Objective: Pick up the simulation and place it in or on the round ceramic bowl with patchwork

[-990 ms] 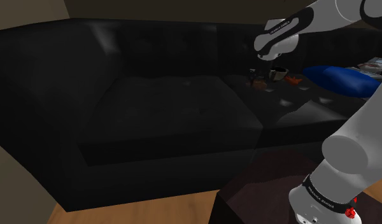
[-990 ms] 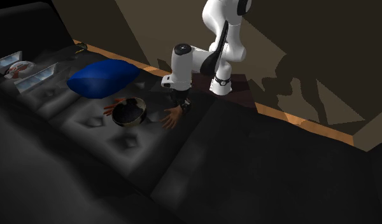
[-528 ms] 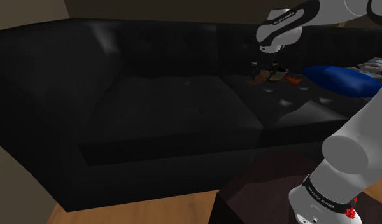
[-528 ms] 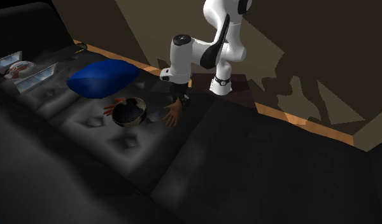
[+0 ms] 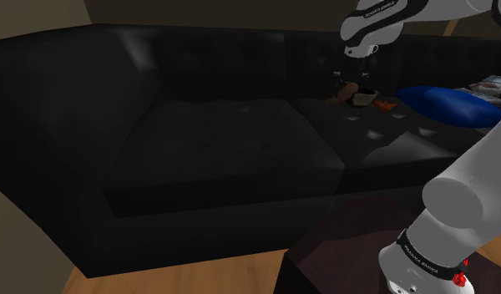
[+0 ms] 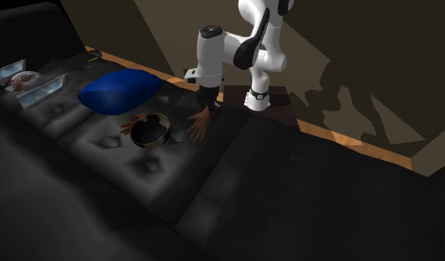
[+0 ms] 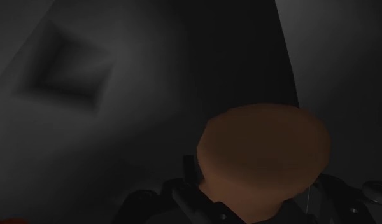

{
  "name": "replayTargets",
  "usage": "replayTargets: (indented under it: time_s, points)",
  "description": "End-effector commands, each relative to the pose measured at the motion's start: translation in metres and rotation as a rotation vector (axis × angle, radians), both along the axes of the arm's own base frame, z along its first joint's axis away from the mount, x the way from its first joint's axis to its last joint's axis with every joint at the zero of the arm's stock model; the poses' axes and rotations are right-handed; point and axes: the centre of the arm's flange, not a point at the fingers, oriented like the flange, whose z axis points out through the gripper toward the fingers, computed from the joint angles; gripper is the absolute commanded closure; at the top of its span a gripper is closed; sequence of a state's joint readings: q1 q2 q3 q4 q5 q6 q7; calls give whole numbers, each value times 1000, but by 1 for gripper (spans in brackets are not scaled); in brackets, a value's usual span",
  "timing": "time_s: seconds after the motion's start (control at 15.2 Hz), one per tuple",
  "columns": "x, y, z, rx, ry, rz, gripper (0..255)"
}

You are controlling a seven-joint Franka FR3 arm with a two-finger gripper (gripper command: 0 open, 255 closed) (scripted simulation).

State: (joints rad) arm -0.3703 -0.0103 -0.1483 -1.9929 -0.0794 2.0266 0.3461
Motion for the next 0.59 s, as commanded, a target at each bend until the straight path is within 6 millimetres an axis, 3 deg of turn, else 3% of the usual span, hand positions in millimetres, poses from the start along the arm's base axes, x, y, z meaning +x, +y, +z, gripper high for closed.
replayTargets:
  time_s: [0.0, 0.53]
  points:
    - [1, 1, 10, 0, 0, 0, 255]
    - [1, 1, 53, 0, 0, 0, 255]
